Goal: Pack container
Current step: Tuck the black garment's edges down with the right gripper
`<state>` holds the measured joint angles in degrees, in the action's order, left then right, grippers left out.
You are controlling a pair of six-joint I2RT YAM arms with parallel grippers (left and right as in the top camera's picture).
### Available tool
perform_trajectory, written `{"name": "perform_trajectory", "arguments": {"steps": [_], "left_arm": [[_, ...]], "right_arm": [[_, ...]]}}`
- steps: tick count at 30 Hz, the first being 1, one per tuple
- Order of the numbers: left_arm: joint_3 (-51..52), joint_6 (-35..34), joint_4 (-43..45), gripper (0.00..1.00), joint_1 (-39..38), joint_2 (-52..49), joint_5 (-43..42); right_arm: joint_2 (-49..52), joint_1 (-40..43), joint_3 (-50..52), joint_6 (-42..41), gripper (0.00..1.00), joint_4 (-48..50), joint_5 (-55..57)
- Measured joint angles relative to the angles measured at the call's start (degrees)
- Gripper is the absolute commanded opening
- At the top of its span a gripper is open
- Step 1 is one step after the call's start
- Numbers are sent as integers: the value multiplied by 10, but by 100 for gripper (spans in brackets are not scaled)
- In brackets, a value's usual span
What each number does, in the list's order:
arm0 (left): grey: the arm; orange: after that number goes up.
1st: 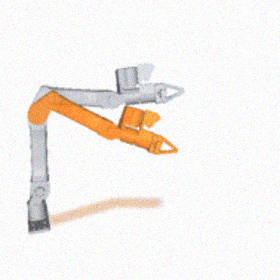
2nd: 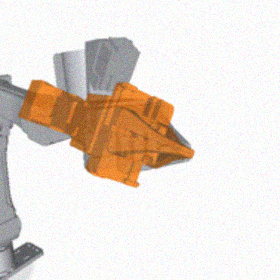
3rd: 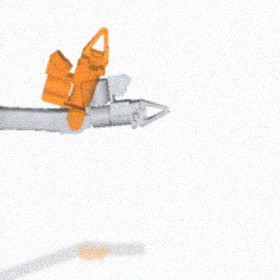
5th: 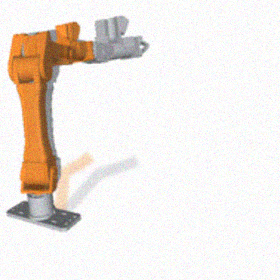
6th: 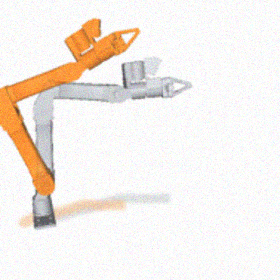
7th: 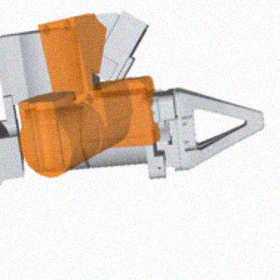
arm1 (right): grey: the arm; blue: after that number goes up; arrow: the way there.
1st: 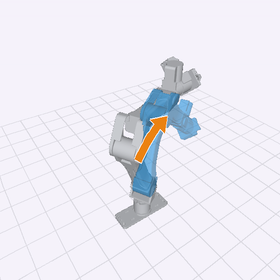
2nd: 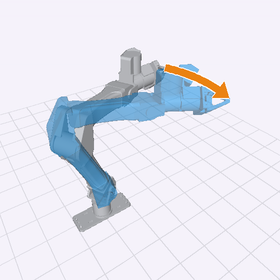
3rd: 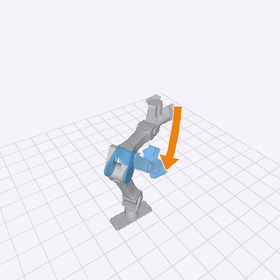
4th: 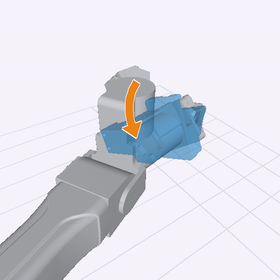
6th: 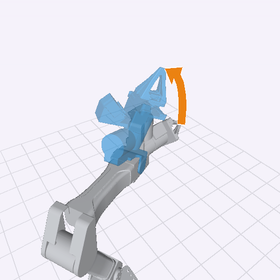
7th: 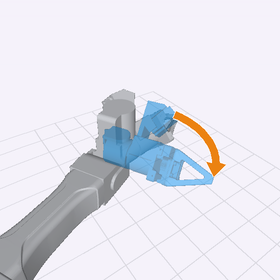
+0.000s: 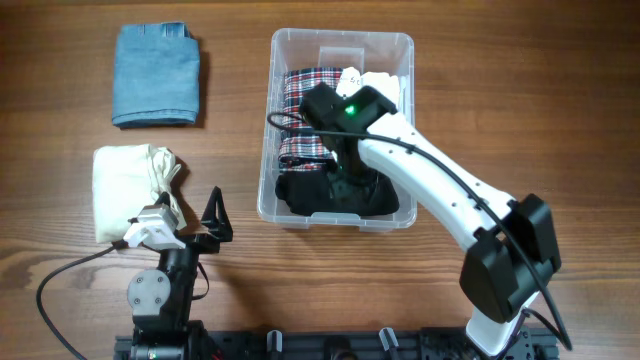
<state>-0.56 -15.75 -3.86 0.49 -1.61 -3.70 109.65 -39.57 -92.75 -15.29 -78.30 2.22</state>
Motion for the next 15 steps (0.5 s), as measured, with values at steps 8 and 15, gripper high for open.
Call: {"name": "perform_trajectory", "arguments": {"steps": [8,15], "left_arm": [[0,0,0,100,0,0,0],[0,0,0,100,0,0,0]], "right_arm": [[0,22,118,0,4,105,-26],[0,29,129,0,4,145,-33]]}}
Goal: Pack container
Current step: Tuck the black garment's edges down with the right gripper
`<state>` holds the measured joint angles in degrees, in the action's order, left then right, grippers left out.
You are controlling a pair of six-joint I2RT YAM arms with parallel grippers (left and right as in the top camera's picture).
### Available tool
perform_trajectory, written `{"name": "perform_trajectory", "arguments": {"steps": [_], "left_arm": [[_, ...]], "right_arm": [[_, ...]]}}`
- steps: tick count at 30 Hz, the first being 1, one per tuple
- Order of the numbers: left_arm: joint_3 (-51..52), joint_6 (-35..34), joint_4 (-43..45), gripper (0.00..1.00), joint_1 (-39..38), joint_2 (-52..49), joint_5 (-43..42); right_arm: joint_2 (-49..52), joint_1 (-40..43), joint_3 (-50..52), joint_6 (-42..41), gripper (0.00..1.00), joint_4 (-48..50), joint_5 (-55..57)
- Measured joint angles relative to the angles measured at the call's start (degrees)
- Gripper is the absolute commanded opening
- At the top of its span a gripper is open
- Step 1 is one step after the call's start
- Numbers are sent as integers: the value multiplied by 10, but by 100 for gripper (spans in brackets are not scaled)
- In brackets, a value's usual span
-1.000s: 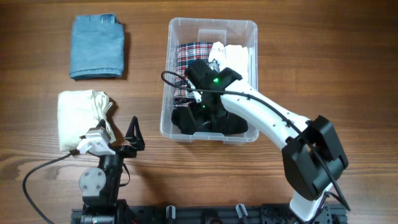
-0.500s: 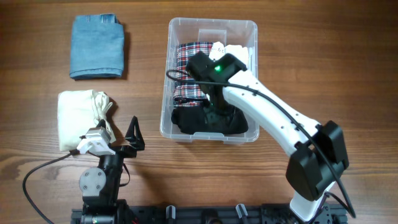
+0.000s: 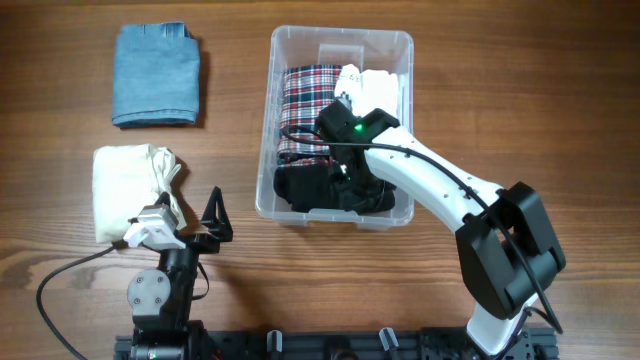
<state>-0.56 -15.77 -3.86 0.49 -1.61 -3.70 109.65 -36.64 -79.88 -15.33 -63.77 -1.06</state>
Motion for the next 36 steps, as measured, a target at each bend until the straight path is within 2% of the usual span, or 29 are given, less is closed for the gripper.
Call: {"name": "perform_trajectory", "arguments": {"steps": [6,9,13,16,24,36], "left_arm": [[0,0,0,100,0,0,0],[0,0,0,100,0,0,0],[0,0,0,100,0,0,0],[0,0,0,100,0,0,0],[0,0,0,100,0,0,0],[0,0,0,100,0,0,0]], "right_arm": [[-1,1,-74,-3,4,-50,-3],[-10,2,-122,-3,4,-45,-28],[-22,2,-132,-4,4,-19,-61],[-23,2,-117,-5,4,23,-80],[-23,-8,3,-9,4,112,-130],[-23,-8,35,-16,4,159,-139]]}}
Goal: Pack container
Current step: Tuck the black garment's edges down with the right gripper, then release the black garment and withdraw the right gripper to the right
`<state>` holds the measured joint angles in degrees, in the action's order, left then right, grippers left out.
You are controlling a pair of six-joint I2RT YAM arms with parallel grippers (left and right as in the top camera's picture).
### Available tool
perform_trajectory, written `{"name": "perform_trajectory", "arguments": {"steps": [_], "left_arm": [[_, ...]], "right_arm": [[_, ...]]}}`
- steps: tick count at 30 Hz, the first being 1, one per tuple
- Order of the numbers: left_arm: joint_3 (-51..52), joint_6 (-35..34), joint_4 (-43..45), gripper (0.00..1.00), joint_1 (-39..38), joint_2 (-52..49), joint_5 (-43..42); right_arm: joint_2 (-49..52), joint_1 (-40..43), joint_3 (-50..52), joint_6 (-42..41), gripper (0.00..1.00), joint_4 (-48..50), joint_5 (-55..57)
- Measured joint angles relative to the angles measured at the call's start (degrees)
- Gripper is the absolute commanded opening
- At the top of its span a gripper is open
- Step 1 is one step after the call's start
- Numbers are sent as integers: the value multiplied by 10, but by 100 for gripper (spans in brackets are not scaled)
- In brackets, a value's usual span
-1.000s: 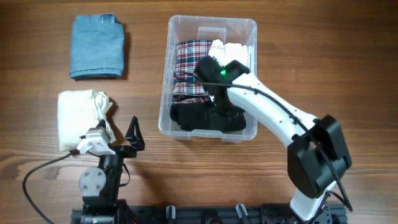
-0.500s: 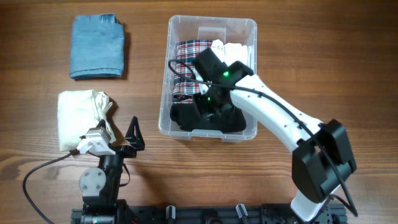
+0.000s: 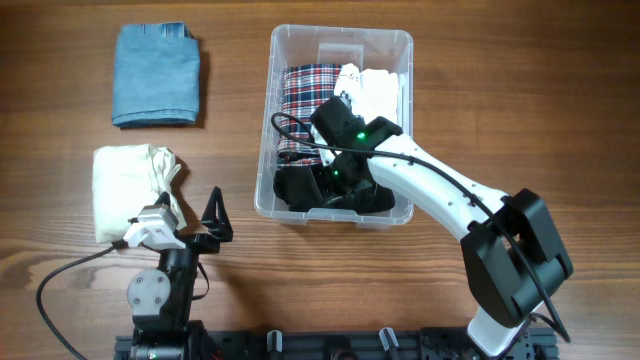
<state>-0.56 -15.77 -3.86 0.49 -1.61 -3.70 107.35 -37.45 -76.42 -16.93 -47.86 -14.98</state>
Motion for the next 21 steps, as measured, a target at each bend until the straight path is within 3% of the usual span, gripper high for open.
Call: {"name": "perform_trajectory", "arguments": {"steps": [9,13,15,19,21], "left_arm": [[0,0,0,100,0,0,0],[0,0,0,100,0,0,0],[0,0,0,100,0,0,0],[0,0,0,100,0,0,0],[0,0,0,100,0,0,0]], "right_arm": [[-49,4,-89,-7,5,-100,12],[-132,16,-134,-9,16,-107,70],[-163,33,-145,-9,36,-107,97],[-212,127,-146,-21,68,-107,125],[-231,199,-146,-30,98,-106,136]]}}
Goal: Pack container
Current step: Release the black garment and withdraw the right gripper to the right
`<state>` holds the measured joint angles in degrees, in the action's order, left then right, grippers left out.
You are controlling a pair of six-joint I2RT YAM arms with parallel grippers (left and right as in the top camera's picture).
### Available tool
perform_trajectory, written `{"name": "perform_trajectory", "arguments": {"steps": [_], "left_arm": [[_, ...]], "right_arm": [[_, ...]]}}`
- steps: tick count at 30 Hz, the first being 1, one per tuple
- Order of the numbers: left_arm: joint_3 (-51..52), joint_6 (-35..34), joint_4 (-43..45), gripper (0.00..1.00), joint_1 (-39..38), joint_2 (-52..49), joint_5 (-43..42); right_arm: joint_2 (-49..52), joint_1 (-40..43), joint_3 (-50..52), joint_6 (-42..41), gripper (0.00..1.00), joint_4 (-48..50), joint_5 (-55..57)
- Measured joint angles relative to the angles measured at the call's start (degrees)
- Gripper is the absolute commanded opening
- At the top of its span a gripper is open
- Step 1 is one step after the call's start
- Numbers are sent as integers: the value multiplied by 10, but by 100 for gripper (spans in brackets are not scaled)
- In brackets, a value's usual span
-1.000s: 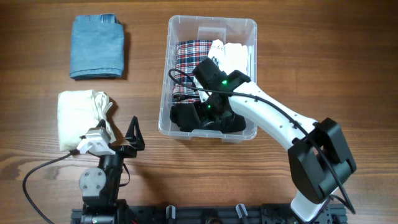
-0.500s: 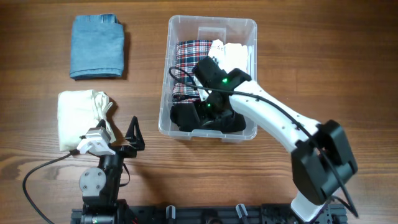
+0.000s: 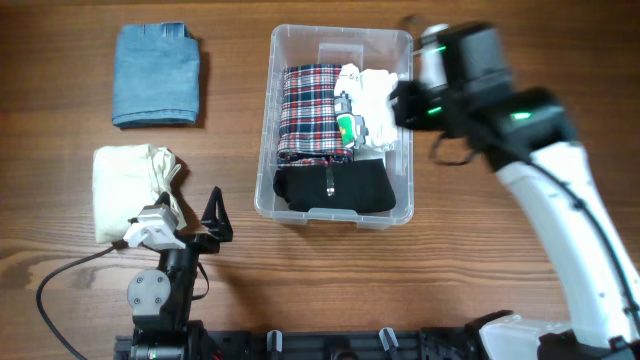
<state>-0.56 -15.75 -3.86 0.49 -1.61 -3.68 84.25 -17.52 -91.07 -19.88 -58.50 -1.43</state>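
Observation:
A clear plastic container (image 3: 272,120) stands at the table's middle. Inside lie a folded plaid cloth (image 3: 312,108), a white cloth (image 3: 372,95) beside it and a black garment (image 3: 335,188) at the near end. My right gripper (image 3: 402,104) hangs blurred over the container's right rim, high above the clothes; its jaws cannot be made out. Folded jeans (image 3: 156,74) lie at the far left, with a cream cloth bag (image 3: 128,185) below them. The left gripper (image 3: 214,212) rests open by the bag, holding nothing.
The right arm (image 3: 560,190) stretches down the right side of the table. Left arm's base (image 3: 155,295) and its cable sit at the near left edge.
My right gripper was down inside the container on the black garment; now it is raised and off to the right, over the rim. The black garment lies flat and uncovered. The left arm is unchanged.
The right gripper was low in the container over the black garment at all three earlier moments, shifting slightly toward the near left corner. Now it is up and out to the right, and the black garment lies spread at the near end.

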Motion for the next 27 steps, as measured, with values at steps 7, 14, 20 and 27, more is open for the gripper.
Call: {"name": "perform_trajectory", "arguments": {"steps": [7,14,20,27], "left_arm": [[0,0,0,100,0,0,0],[0,0,0,100,0,0,0],[0,0,0,100,0,0,0],[0,0,0,100,0,0,0]], "right_arm": [[-16,194,0,-5,100,-3,11],[19,334,0,-7,100,-3,13],[60,381,0,-7,100,-17,13],[63,382,0,-7,100,-17,13]]}}
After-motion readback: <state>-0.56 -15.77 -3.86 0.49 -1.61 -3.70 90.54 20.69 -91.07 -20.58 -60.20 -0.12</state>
